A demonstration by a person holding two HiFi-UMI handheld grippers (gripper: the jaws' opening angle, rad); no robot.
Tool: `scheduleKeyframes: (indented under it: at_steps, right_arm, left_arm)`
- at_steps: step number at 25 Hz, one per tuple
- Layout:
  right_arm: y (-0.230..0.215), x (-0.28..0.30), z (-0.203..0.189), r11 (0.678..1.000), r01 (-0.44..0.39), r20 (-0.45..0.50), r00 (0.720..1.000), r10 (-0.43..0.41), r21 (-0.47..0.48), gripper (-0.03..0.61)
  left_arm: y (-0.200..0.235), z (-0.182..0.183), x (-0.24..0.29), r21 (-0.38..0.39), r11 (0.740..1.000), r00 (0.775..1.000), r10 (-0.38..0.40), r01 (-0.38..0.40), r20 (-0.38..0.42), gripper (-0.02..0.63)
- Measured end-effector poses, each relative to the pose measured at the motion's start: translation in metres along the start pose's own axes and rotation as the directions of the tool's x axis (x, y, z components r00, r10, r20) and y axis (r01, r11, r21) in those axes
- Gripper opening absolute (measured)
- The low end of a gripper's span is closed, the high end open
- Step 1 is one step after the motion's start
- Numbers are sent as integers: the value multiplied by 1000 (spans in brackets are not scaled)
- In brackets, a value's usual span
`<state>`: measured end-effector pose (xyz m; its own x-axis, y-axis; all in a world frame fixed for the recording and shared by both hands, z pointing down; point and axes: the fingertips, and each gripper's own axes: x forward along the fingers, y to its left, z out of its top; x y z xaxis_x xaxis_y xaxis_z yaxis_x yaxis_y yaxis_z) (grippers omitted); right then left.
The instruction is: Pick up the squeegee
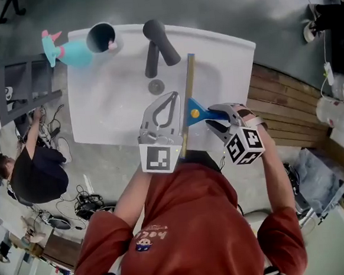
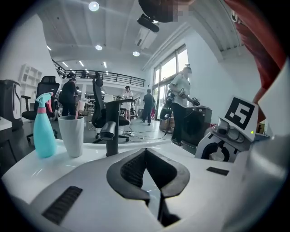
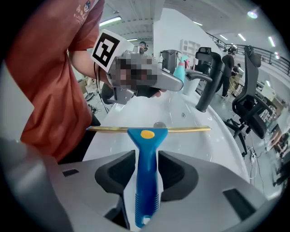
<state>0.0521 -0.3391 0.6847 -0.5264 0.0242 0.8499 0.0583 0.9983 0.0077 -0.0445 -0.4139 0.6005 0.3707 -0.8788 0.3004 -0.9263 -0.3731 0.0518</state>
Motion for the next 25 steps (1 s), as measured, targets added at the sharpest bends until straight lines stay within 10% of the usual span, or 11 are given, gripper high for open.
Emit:
scheduleKeyframes:
  at_steps: [25]
  right_arm:
    - [12,-13,-1,995,27,58,998,-32,98,138]
  left_arm:
    - [-2,0,-1,-47,999,1000,12,-12,6,17]
